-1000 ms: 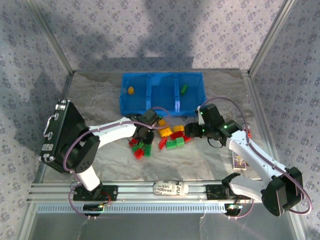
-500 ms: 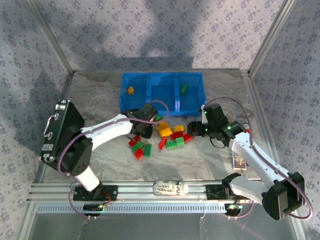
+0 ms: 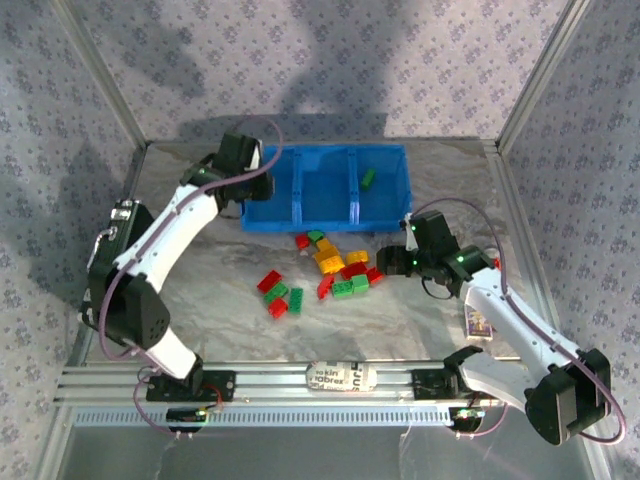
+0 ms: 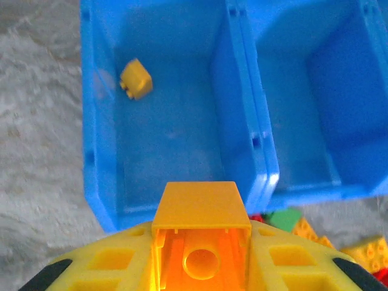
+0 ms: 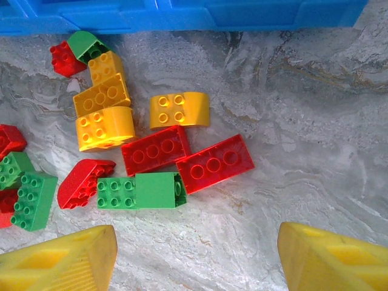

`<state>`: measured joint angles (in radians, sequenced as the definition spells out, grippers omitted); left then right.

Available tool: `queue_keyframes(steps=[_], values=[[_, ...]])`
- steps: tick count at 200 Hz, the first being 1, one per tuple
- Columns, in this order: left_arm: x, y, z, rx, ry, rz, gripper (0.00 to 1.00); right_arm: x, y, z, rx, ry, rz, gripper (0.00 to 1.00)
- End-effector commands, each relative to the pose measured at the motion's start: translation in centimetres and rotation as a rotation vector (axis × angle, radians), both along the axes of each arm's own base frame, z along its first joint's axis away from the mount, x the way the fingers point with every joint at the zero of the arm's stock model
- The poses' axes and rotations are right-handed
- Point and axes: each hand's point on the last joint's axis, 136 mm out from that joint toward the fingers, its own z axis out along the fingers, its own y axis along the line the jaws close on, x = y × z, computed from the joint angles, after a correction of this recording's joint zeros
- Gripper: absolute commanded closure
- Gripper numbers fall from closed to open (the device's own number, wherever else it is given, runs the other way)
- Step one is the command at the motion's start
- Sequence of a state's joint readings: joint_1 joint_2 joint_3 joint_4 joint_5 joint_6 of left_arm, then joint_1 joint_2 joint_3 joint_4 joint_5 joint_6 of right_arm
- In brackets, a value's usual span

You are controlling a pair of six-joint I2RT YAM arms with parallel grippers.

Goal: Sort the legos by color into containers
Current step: Place the lego in the container.

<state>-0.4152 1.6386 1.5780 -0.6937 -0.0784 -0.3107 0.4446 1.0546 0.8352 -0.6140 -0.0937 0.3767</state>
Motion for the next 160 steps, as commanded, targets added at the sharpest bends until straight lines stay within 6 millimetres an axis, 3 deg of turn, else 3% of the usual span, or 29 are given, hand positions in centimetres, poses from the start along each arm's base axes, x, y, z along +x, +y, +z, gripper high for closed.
queue_keyframes(steps=[1, 10, 19, 43, 82, 160], values=[[2.2, 0.4, -1.0, 0.035, 0.064, -0.003, 0.60, -0.8, -0.3, 0.3, 0.015, 0.012, -0.007, 0.27], [2.8, 0.7, -1.1, 0.053, 0.087, 0.025, 0.23, -0.9, -0.4, 0.4, 0.013, 0.012, -0.008, 0.27], [2.9, 0.5, -0.7, 0.057, 0.083, 0.037, 0.14, -1.1, -0.5, 0.5, 0.011, 0.009, -0.011, 0.27], [1.6, -0.8, 1.0, 0.006, -0.024, 0.014, 0.08, -1.5, -1.1, 0.2, 0.002, 0.009, -0.021, 0.27], [-3.0, -1.2, 1.6, -0.045, -0.089, -0.027, 0.08, -1.5, -0.1, -0.4, 0.038, 0.026, 0.016, 0.23], [-11.6, -2.1, -3.9, -0.005, -0.015, -0.111, 0.13, 0.2, 1.1, -0.2, 0.014, 0.061, 0.019, 0.19]])
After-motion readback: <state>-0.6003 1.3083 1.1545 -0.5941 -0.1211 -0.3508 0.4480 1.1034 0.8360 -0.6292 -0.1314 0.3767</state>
